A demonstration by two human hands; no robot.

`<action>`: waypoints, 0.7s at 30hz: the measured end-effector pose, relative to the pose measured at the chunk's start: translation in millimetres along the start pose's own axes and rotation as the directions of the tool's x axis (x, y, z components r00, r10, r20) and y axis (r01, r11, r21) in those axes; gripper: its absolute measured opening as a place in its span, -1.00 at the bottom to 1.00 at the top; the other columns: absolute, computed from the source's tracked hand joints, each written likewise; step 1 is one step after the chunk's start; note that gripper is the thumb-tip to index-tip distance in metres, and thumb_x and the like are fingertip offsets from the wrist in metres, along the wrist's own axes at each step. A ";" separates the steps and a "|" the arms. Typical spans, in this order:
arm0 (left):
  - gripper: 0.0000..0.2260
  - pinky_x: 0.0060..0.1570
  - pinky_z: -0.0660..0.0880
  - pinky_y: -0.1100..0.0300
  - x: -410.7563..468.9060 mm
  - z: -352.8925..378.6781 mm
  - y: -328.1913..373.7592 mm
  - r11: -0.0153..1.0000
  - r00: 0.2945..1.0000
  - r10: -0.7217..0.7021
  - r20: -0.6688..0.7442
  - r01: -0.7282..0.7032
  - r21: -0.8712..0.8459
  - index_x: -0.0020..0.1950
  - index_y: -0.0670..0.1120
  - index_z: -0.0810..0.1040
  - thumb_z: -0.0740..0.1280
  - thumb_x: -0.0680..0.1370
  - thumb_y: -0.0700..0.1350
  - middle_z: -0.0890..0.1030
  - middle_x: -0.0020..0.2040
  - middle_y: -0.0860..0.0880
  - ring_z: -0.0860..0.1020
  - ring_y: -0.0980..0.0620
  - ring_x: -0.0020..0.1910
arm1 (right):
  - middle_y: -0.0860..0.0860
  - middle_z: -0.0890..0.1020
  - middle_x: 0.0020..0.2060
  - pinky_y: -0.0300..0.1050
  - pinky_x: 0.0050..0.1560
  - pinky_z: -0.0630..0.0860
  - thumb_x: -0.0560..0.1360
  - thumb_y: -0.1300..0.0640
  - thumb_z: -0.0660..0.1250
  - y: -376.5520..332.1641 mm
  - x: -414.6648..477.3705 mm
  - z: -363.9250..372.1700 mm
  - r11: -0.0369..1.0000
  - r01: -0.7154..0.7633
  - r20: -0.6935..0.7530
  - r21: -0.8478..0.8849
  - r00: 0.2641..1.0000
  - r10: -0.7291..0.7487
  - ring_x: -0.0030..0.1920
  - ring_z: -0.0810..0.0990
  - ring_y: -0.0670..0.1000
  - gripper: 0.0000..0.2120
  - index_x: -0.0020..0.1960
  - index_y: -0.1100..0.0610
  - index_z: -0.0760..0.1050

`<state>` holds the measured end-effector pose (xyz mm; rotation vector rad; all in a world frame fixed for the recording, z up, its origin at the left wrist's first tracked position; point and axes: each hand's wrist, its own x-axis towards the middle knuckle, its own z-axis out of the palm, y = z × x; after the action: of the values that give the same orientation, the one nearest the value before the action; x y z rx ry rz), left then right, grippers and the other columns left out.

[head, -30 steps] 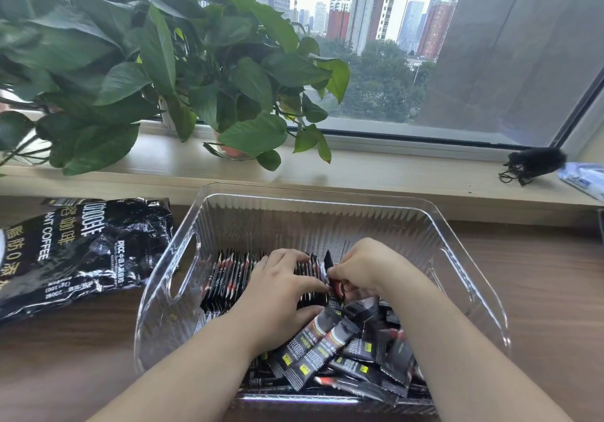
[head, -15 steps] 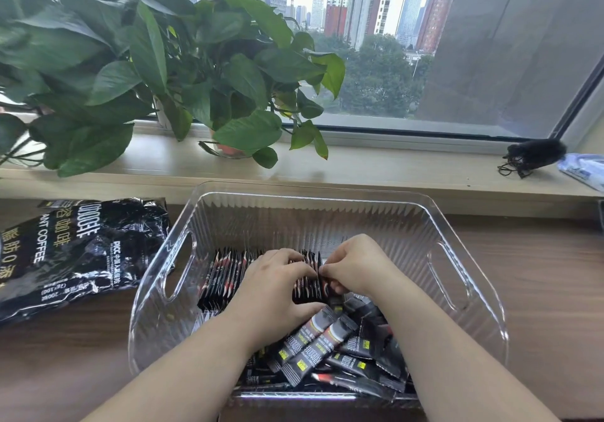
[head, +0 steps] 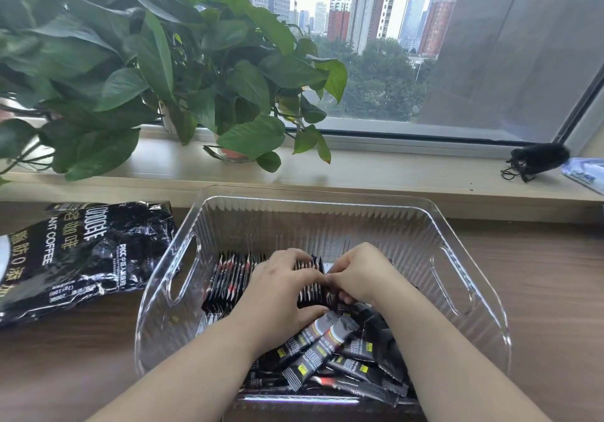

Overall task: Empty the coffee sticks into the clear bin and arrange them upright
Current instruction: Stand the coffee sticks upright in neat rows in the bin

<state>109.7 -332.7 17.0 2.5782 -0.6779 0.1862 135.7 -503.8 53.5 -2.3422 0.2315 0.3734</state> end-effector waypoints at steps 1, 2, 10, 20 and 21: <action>-0.66 0.42 0.20 0.06 0.3 -0.2 0.5 1.000 1.000 0.015 -0.002 -0.015 -0.010 0.25 0.24 0.57 0.43 0.48 0.19 0.36 0.38 0.13 0.24 0.14 0.42 | 0.07 0.63 -0.44 -0.11 -0.27 0.54 0.51 0.12 0.47 0.2 -0.2 -0.4 1.000 -0.001 -0.001 -0.001 1.000 0.001 -0.43 0.53 0.01 -0.85 -0.23 0.10 0.71; -0.69 0.41 0.19 0.07 0.8 -0.4 0.8 0.999 1.000 0.028 -0.002 -0.028 -0.020 0.22 0.24 0.60 0.44 0.48 0.16 0.36 0.38 0.13 0.23 0.14 0.42 | 0.07 0.62 -0.45 -0.11 -0.28 0.54 0.49 0.12 0.49 0.1 -0.2 -0.6 1.000 0.000 -0.006 -0.003 1.000 0.000 -0.44 0.52 0.01 -0.87 -0.22 0.10 0.71; -0.73 0.42 0.17 0.05 1.1 -0.4 -0.2 0.999 0.998 0.032 0.055 -0.032 -0.011 0.19 0.29 0.61 0.40 0.49 0.19 0.33 0.43 0.14 0.17 0.15 0.45 | -0.09 0.60 -0.51 -0.21 -0.43 0.43 0.45 0.12 0.53 -0.6 -2.4 -3.5 1.000 0.015 -0.044 0.016 0.999 -0.014 -0.51 0.48 -0.11 -0.95 -0.18 0.06 0.74; -0.72 0.41 0.18 0.00 1.4 1.1 -0.4 0.999 0.998 0.033 0.045 -0.034 0.022 0.20 0.28 0.60 0.38 0.50 0.22 0.36 0.39 0.15 0.18 0.14 0.44 | -0.02 0.42 -0.46 -0.18 -0.51 0.24 0.39 -0.21 0.51 1.1 -23.6 -13.7 0.904 -0.138 -0.100 -0.404 0.989 0.107 -0.47 0.37 -0.02 -0.51 -0.37 0.13 0.40; -0.73 0.40 0.18 0.01 1.5 1.6 -0.5 0.999 0.998 0.035 0.043 -0.036 0.022 0.19 0.28 0.60 0.38 0.50 0.22 0.37 0.38 0.15 0.19 0.14 0.44 | -0.02 0.42 -0.46 -0.18 -0.50 0.25 0.37 -0.21 0.53 -0.5 -24.0 -11.3 0.902 -0.137 -0.084 -0.409 0.990 0.112 -0.47 0.37 -0.02 -0.52 -0.37 0.12 0.40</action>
<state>111.3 -333.7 15.7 2.6001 -0.7417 0.1518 115.6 -510.0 69.6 -2.7692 0.3612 0.4520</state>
